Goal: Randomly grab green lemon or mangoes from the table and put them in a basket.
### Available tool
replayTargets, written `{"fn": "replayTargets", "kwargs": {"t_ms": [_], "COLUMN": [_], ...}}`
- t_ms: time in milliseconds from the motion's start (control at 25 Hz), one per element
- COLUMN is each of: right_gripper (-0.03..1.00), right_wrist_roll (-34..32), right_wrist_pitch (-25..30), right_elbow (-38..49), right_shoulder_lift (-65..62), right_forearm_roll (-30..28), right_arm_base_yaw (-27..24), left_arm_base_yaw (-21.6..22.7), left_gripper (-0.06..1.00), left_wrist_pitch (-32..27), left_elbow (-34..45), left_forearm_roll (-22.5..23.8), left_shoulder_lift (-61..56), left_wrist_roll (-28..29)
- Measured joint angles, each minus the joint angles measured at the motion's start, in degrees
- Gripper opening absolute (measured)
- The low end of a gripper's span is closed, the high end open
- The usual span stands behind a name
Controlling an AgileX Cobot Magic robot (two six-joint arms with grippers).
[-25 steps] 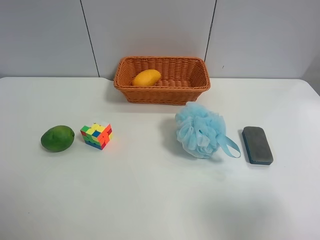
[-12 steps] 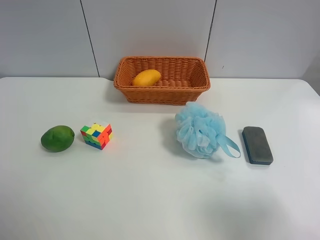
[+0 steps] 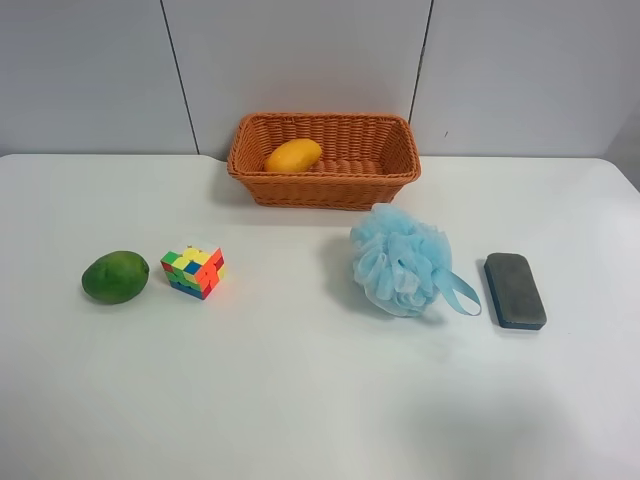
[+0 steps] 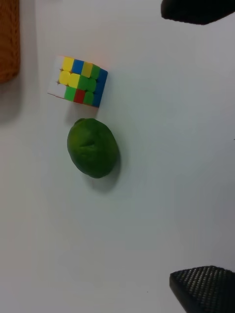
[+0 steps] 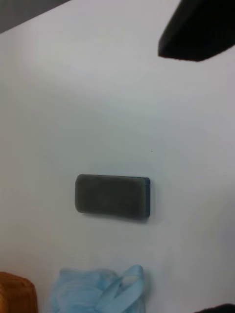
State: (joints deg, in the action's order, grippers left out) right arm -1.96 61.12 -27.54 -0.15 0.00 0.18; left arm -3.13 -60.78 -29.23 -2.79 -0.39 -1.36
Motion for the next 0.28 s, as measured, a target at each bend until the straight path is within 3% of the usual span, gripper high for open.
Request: {"fn": "replayTargets", "kwargs": {"t_ms": [280], "right_gripper": [0.99], "right_wrist_roll": [0.0], "right_wrist_pitch": [0.0], "right_elbow": [0.0], "right_shoulder_lift": [0.0], "right_forearm_roll": [0.0], "right_arm_base_yaw": [0.0], "left_arm_base_yaw": [0.0], "left_gripper": [0.99], "left_wrist_pitch": [0.0], "left_elbow": [0.0], "left_forearm_roll": [0.0], "left_shoulder_lift": [0.0], "left_wrist_roll": [0.0]}}
